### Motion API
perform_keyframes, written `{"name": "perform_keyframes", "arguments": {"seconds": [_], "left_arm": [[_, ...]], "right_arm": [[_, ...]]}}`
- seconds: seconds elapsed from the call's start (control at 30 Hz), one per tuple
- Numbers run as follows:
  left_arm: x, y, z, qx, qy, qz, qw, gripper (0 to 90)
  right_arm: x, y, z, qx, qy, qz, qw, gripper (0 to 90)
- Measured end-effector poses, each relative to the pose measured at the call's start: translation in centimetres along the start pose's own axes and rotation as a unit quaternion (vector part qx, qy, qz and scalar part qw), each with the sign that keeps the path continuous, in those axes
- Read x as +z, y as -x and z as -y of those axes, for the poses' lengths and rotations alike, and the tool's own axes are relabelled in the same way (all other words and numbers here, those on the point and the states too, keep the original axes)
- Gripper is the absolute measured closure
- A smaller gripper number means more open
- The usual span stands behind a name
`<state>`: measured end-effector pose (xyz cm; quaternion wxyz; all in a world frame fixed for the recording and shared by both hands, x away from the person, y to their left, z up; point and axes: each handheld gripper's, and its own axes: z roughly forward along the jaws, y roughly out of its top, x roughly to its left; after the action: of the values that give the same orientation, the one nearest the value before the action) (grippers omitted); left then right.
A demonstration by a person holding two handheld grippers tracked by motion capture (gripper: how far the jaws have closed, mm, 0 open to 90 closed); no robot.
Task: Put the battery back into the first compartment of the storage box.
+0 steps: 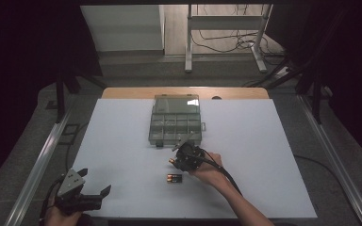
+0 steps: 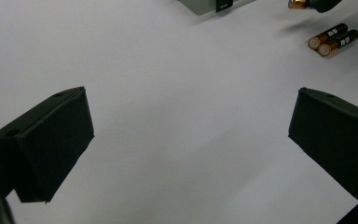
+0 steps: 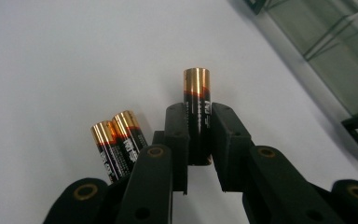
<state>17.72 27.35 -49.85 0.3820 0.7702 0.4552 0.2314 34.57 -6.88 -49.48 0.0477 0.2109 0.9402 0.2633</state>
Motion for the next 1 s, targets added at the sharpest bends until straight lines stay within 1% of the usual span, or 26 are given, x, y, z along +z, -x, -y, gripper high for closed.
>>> {"name": "perform_keyframes", "arguments": {"seconds": [0.1,0.33,0.53,0.67,0.77,0.93,1.0], "left_arm": [[0.0,0.0,0.0,0.000,0.000,0.000,1.0000,0.6],[0.0,0.0,0.0,-0.002,-0.001,0.000,1.0000,0.6],[0.0,-0.1,0.0,-0.003,0.000,0.001,1.0000,0.6],[0.0,-0.1,0.0,-0.002,-0.001,0.002,1.0000,0.6],[0.0,-0.1,0.0,-0.002,-0.001,0.003,1.0000,0.6],[0.0,-0.1,0.0,-0.003,-0.001,0.004,1.0000,0.6],[0.0,-0.1,0.0,-0.003,-0.001,0.004,1.0000,0.6]], "right_arm": [[-0.4,0.4,0.0,0.005,0.009,0.000,0.9999,76.8],[-1.5,1.9,-0.3,0.029,0.030,0.002,0.9991,76.8],[-2.3,2.9,-1.4,0.036,0.044,0.015,0.9982,76.8],[-2.4,4.0,-2.0,0.043,0.052,0.023,0.9975,76.8],[-2.3,4.7,-2.5,0.055,0.054,0.025,0.9967,76.8],[-2.0,5.8,-3.3,0.059,0.058,0.037,0.9959,76.8],[-1.8,6.4,-3.6,0.066,0.062,0.041,0.9951,76.8]]}}
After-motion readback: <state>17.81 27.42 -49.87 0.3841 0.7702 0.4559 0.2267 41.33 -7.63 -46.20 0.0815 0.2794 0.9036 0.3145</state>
